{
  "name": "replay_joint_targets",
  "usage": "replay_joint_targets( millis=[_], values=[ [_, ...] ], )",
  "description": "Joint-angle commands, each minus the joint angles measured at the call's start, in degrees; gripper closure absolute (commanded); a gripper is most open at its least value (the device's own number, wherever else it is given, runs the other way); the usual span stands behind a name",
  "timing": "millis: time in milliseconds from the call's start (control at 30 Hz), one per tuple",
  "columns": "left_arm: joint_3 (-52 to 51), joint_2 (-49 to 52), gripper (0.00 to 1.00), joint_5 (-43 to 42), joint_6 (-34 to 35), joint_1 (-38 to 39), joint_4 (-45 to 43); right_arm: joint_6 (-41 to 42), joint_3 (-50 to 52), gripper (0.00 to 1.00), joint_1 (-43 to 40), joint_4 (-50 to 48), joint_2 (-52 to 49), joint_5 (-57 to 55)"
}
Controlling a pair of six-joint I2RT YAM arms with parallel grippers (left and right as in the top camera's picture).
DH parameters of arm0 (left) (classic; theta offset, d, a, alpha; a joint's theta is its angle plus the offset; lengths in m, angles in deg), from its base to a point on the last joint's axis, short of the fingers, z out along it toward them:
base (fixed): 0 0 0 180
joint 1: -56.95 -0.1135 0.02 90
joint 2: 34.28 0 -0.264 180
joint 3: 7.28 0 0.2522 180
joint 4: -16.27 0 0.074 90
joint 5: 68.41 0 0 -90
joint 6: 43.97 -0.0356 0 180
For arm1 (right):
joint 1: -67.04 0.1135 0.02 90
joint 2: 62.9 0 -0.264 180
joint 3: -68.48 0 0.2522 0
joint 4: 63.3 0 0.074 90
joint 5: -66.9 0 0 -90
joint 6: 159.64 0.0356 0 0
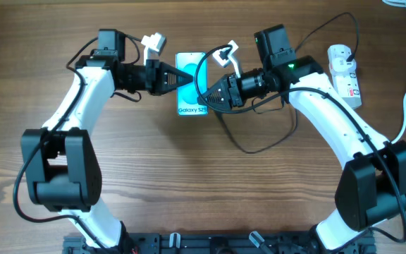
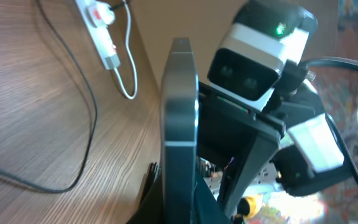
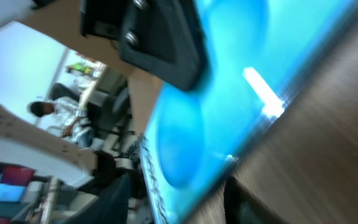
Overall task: Plug charger to phone and switch on socket
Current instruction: 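Move the right gripper down to the black cable's USB-C plug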
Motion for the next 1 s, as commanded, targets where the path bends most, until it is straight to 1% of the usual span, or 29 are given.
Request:
replay_joint_targets(
  millis=[0,33,67,100,167,233,267,300,333,367,400,467,533,567,633,700,800,867,967],
  values=[
    [0.59,-0.42,0.96,0.04,2.58,-4.09,-0.15,0.96,0.07,0.34,-0.15,-0.13,1.25,-6.86],
    [0.59,-0.42,0.96,3.78,2.91,-4.85,0.04,1.25,0.07,0.34,-0.15,-0.28,1.25,-8.66],
    [0.59,-0.42,0.96,8.55,5.29,-5.31,0.72,2.86,0.07,0.34,-0.17,-0.26,1.25,-10.78],
    [0.59,-0.42,0.96,10.91,8.44,-5.97,1.25,5.51,0.07,0.34,-0.2,-0.2,1.25,-14.62],
    [0.59,-0.44,0.96,10.21,8.74,-8.81,0.0,7.58,0.07,0.35,-0.2,1.14,1.25,-22.12],
    [0.59,-0.44,0.96,9.84,9.9,-10.64,0.46,6.84,0.07,0.34,-0.2,2.43,1.25,-23.06],
    [0.59,-0.42,0.96,9.84,10.75,-10.84,0.57,5.55,0.07,0.38,-0.2,2.89,1.25,-23.08],
    [0.59,-0.31,0.96,9.84,11.37,-10.93,0.76,5.31,0.07,0.56,0.02,3.23,1.25,-24.09],
    [0.59,-0.28,0.96,9.84,11.76,-10.93,0.7,5.6,0.07,0.69,0.48,3.87,1.25,-27.87],
    [0.59,0.07,0.96,9.84,12.7,-10.93,0.68,5.7,0.07,0.75,1.7,5.68,1.25,-36.3],
    [0.59,0.52,0.96,9.84,12.76,-10.93,0.63,5.57,0.07,0.73,3.54,7.69,1.25,-43.65],
    [0.59,1.53,0.96,9.86,12.76,-10.93,-0.5,5.44,0.07,0.72,7.08,8.74,1.25,-52.37],
    [0.59,2.29,0.96,9.86,12.74,-10.93,-1.11,5.64,0.42,0.72,9.4,8.72,1.22,-58.77],
    [0.59,2.49,0.96,9.97,12.52,-10.91,-1.07,5.66,1.16,0.72,10.32,8.74,1.09,-60.17],
    [0.59,2.49,0.96,12.72,12.52,-10.75,-1.03,6.38,3.37,0.69,10.73,8.07,0.52,-60.15],
    [0.59,2.49,0.96,14.38,12.52,-10.1,-0.81,6.78,7.52,0.68,10.73,3.39,0.13,-60.15],
    [0.59,2.49,0.96,15.54,12.48,-9.03,-1.31,3.58,13.05,0.71,10.73,-6.64,-0.94,-60.13],
    [0.59,2.49,0.96,17.4,12.5,-8.87,-1.25,0.76,15.23,0.71,10.73,-10.82,-2.54,-59.69],
    [0.59,2.49,0.96,17.4,12.33,-8.87,-1.31,-0.17,16.7,0.71,10.73,-16.17,-5.57,-59.65]
  ],
)
